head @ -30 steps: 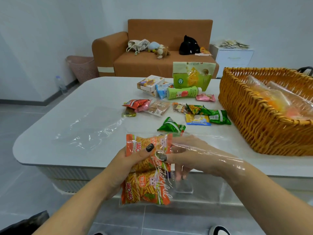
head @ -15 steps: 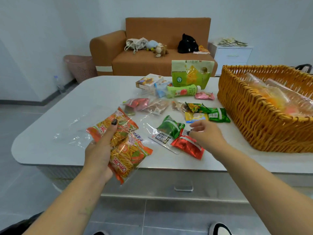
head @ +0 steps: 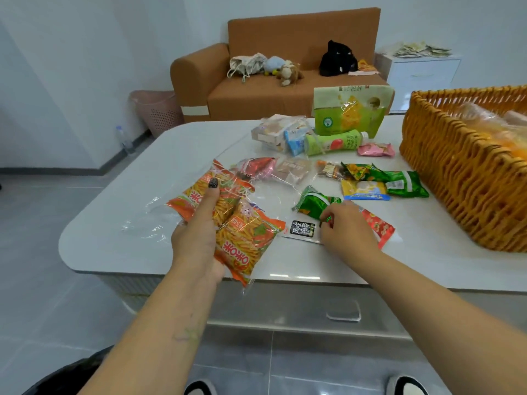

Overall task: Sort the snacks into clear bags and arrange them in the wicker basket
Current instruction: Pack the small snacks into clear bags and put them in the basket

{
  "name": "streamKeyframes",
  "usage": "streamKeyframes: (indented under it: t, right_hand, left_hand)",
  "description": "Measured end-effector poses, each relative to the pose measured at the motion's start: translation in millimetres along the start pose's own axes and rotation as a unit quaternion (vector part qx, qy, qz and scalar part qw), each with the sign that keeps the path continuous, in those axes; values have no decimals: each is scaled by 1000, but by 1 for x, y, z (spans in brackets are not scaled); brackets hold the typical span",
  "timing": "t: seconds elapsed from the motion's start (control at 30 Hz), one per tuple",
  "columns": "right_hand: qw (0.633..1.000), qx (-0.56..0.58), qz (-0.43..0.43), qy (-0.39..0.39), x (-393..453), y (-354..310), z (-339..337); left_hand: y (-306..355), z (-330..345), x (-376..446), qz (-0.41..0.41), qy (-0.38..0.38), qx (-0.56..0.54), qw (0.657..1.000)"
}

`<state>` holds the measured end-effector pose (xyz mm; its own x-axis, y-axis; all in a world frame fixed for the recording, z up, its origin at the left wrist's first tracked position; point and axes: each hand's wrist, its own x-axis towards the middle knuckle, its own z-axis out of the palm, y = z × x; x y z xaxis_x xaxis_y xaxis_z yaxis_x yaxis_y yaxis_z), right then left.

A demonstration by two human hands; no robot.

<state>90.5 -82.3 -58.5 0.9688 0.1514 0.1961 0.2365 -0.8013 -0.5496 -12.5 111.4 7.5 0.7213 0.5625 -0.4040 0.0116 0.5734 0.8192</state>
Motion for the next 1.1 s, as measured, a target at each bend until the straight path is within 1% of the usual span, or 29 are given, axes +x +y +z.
streamKeyframes:
  t: [0.07,0.1,0.17,0.27,0.33,0.5,0.53,0.6,0.67,0.73,0.8,0.83,0.87,0.9,0.93,0.97,1.0,1.03,1.07,1.1]
  right_hand:
    - [997,-18,-42,67,6,0,7]
    - [995,-40,-64,72,10,1,9]
    - [991,-92,-85,36,18,3,14]
    - [986,-135,-67,-76,33,9,16]
    - [976,-166,-74,-122,43,14,17]
    - [966,-208,-61,-143,58,15,14]
    - [965,-218,-62,-136,59,12,13]
    - [966,-232,-73,-89,60,9,13]
    - [975,-207,-81,-18,61,9,16]
    - [986,-138,-87,35,58,14,19]
    - [996,-21,-65,64,58,18,17]
    - [994,55,-40,86,60,17,13]
    - [985,133,-5,110,65,15,9]
    - [964,228,42,128,71,13,4]
    - [921,354,96,131,79,12,-2]
    - [847,500,145,105,86,10,-9]
    - [753,633,172,60,90,10,-15]
    - [663,725,182,28,92,12,-22]
    - [609,771,184,19,95,17,-27]
    - [592,785,182,22,96,21,-30]
  left_hand:
    - [-1,1,2,3,13,3,1000]
    - [0,1,4,8,21,1,1000]
    - [2,1,6,17,41,-7,999]
    - [8,1,7,25,58,-15,998]
    - [10,1,5,27,64,-13,998]
    - [10,1,4,33,64,-16,997]
    - [10,0,4,34,66,-11,997]
    - [11,0,6,37,70,-9,997]
    - [10,0,7,35,68,-8,997]
    - [7,1,7,33,68,-2,997]
    - [2,3,7,27,62,4,998]
    - [-1,4,7,23,57,7,998]
    - [-3,5,7,19,53,10,998]
    - [-4,6,8,17,52,12,998]
    - [-4,7,10,16,52,12,998]
    - [-4,8,11,16,52,10,998]
    - [-4,10,12,16,52,8,999]
    - [-5,11,14,18,51,8,999]
    - [-6,13,15,18,49,9,999]
    - [-7,15,15,18,47,10,999]
